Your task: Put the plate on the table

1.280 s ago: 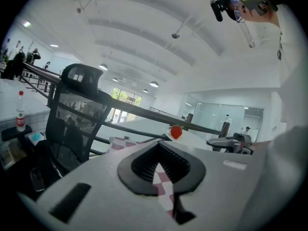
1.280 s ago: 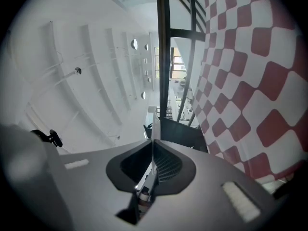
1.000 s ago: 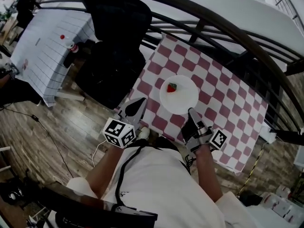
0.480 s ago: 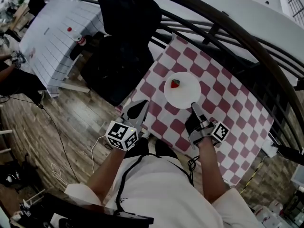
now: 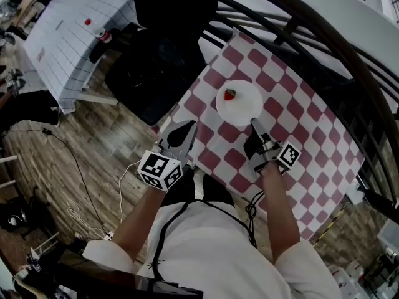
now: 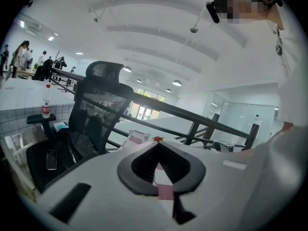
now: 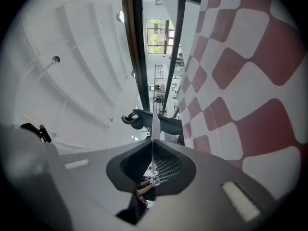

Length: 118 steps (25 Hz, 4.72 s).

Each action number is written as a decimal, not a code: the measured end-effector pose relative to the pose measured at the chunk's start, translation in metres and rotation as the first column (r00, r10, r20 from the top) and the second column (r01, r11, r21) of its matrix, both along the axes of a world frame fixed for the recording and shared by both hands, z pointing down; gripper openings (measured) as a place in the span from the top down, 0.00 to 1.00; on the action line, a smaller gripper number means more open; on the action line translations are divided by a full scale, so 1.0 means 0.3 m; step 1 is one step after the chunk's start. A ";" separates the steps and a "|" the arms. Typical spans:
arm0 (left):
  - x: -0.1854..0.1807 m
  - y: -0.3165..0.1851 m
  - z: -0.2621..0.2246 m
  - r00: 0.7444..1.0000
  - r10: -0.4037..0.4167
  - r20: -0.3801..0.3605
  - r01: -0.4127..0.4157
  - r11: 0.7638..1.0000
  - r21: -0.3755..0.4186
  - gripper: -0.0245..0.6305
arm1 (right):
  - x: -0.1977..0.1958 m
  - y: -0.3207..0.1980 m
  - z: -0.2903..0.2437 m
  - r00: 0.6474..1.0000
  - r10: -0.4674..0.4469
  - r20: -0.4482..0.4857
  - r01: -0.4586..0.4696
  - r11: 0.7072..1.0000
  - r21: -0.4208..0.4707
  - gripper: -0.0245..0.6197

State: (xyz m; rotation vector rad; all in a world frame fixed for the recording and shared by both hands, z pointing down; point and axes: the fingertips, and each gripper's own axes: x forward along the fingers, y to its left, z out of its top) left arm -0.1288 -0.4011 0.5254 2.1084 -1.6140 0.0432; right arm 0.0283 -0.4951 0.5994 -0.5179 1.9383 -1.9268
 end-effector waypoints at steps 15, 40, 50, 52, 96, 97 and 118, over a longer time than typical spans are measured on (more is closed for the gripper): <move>-0.033 -0.018 0.142 0.999 -0.025 -0.021 0.024 0.999 -0.032 0.95 | -0.092 -0.082 0.232 0.999 -0.029 -0.046 0.027 0.999 -0.042 0.94; -0.163 -0.007 0.177 0.997 -0.073 -0.031 0.071 0.996 -0.045 0.95 | -0.206 -0.171 0.460 0.954 -0.049 -0.296 -0.011 0.980 -0.197 0.94; -0.204 0.006 0.157 0.997 -0.072 -0.034 0.070 0.997 -0.039 0.95 | -0.267 -0.217 0.472 0.934 -0.047 -0.354 -0.034 0.975 -0.219 0.93; -0.210 0.010 0.152 0.997 -0.071 -0.032 0.070 0.997 -0.037 0.95 | -0.278 -0.220 0.479 0.929 -0.048 -0.366 -0.039 0.974 -0.225 0.93; -0.075 0.029 -0.080 0.994 0.113 -0.015 -0.112 0.993 0.044 0.95 | -0.051 0.006 0.059 0.898 0.089 -0.431 -0.047 0.993 0.108 0.95; -0.069 0.034 -0.085 0.993 0.115 -0.015 -0.115 0.992 0.045 0.95 | -0.039 0.018 0.044 0.901 0.099 -0.423 -0.055 0.992 0.113 0.95; 0.096 0.061 -0.241 0.972 0.235 0.010 -0.234 0.965 0.117 0.95 | 0.191 0.290 -0.306 0.906 0.262 -0.334 -0.146 0.931 0.334 0.95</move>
